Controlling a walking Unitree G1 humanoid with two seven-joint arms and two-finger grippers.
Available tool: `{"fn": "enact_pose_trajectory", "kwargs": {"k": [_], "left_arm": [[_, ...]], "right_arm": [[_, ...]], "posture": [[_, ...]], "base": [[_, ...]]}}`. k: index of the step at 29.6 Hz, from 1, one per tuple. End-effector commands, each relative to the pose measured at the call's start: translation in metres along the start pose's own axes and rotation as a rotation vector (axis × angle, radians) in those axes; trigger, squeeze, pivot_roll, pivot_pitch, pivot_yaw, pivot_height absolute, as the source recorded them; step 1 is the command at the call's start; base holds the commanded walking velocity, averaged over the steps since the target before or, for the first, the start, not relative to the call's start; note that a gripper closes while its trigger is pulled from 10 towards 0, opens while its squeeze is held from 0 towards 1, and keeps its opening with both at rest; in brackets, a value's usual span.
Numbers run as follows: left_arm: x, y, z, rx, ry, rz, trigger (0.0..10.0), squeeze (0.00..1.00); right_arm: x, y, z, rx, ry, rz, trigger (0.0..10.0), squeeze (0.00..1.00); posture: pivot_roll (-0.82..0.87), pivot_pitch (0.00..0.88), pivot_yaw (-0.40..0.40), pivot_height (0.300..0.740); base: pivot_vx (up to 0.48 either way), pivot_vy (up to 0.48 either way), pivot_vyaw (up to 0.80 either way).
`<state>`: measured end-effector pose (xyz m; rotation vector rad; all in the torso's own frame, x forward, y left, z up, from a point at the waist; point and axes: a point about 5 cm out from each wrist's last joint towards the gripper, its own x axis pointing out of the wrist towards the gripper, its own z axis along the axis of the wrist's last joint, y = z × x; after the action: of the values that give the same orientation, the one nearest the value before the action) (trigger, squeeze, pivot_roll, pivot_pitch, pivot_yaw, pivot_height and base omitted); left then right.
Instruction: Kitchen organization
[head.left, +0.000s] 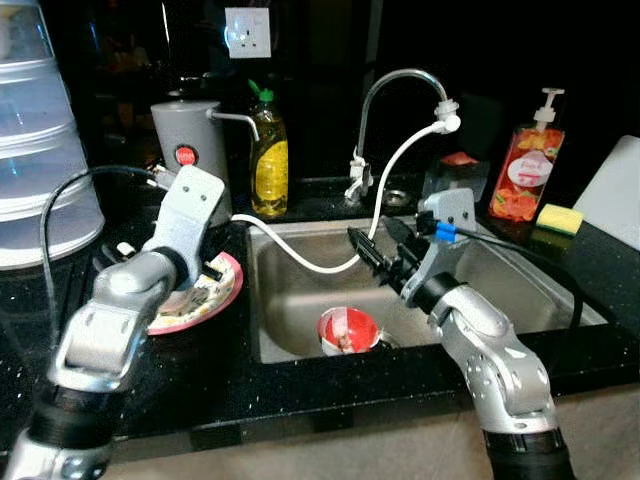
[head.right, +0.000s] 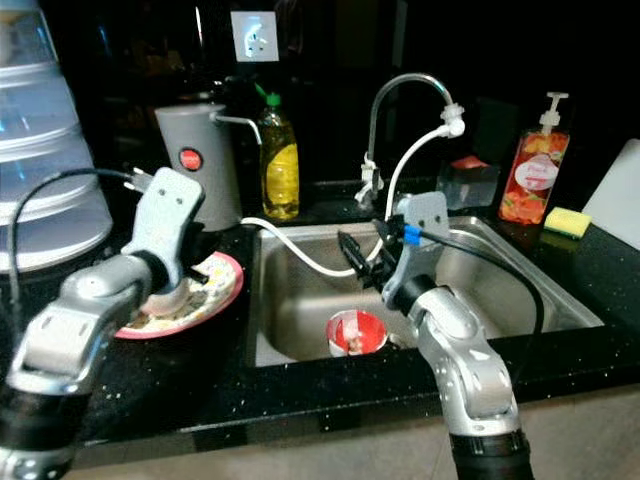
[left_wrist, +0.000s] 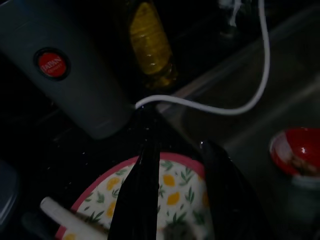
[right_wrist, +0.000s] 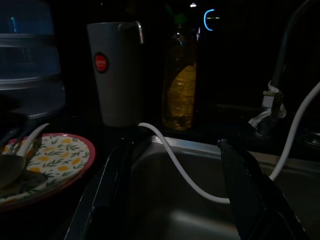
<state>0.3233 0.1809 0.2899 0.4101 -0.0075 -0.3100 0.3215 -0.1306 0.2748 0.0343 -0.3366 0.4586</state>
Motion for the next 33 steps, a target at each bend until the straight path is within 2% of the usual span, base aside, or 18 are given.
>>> {"fn": "enact_pose_trajectory", "kwargs": {"k": [1, 2, 3, 4, 5, 14, 15, 19, 21, 23, 26, 33], "left_arm": [[-0.007, 0.004, -0.005, 0.004, 0.04, -0.005, 10.0, 0.0], [-0.007, 0.004, -0.005, 0.004, 0.04, -0.005, 10.0, 0.0], [-0.009, 0.005, -0.007, 0.005, 0.056, 0.007, 10.0, 0.07], [-0.009, 0.005, -0.007, 0.005, 0.056, 0.007, 10.0, 0.07], [-0.01, 0.007, -0.012, -0.015, 0.081, 0.02, 10.0, 1.0], [-0.01, 0.009, -0.027, -0.095, 0.16, 0.024, 10.0, 1.0], [-0.009, 0.009, -0.029, -0.11, 0.178, 0.019, 10.0, 0.0], [-0.008, 0.01, -0.033, -0.108, 0.206, 0.004, 10.0, 0.0], [-0.008, 0.013, -0.036, -0.037, 0.223, 0.005, 10.0, 0.0], [-0.008, 0.017, -0.049, 0.028, 0.275, 0.032, 10.0, 0.0], [-0.008, 0.017, -0.058, 0.034, 0.31, 0.038, 10.0, 0.0], [-0.008, 0.014, -0.062, 0.051, 0.331, 0.019, 10.0, 0.0]], "right_arm": [[-0.002, -0.001, -0.003, 0.007, 0.007, -0.003, 10.0, 0.0], [-0.002, -0.001, -0.003, 0.007, 0.007, -0.003, 10.0, 0.0], [-0.002, 0.0, -0.003, 0.007, 0.008, -0.001, 10.0, 0.0], [-0.002, 0.0, -0.003, 0.007, 0.008, -0.001, 10.0, 0.0], [-0.001, 0.0, -0.004, 0.009, 0.009, -0.002, 10.0, 0.0], [-0.001, 0.001, -0.006, 0.019, 0.007, -0.007, 10.0, 0.0], [-0.002, 0.001, -0.007, 0.02, 0.011, -0.006, 10.0, 0.0], [-0.003, 0.003, -0.009, 0.02, 0.016, 0.001, 10.0, 0.0], [-0.002, 0.003, -0.008, 0.017, 0.013, 0.008, 10.0, 0.0], [-0.001, 0.002, -0.006, 0.011, 0.009, 0.005, 10.0, 0.0], [-0.001, 0.0, -0.005, 0.009, 0.005, -0.001, 10.0, 0.0], [-0.001, -0.001, -0.006, 0.007, 0.006, -0.005, 10.0, 0.0]], "posture": [[0.0, 0.026, 0.001, 0.74], [0.0, 0.026, 0.001, 0.74], [0.0, 0.026, 0.001, 0.74], [0.0, 0.026, 0.001, 0.74], [0.01, 0.021, 0.008, 0.74], [0.01, 0.025, 0.015, 0.74], [0.01, 0.022, 0.016, 0.74], [0.0, 0.012, 0.015, 0.74], [0.0, 0.005, 0.014, 0.74], [0.0, 0.0, 0.011, 0.74], [-0.01, 0.0, 0.014, 0.74], [-0.01, 0.0, 0.015, 0.74]], "base": [[0.0, 0.0, 0.0], [0.0, 0.0, 0.0], [0.0, 0.0, 0.0], [0.0, 0.0, 0.0], [0.0, 0.0, 0.0], [0.0, 0.0, 0.0], [0.0, 0.0, 0.0], [0.0, 0.0, 0.0], [0.0, 0.0, 0.0], [0.0, 0.0, 0.0], [0.0, 0.0, 0.0], [0.0, 0.0, 0.0]]}}
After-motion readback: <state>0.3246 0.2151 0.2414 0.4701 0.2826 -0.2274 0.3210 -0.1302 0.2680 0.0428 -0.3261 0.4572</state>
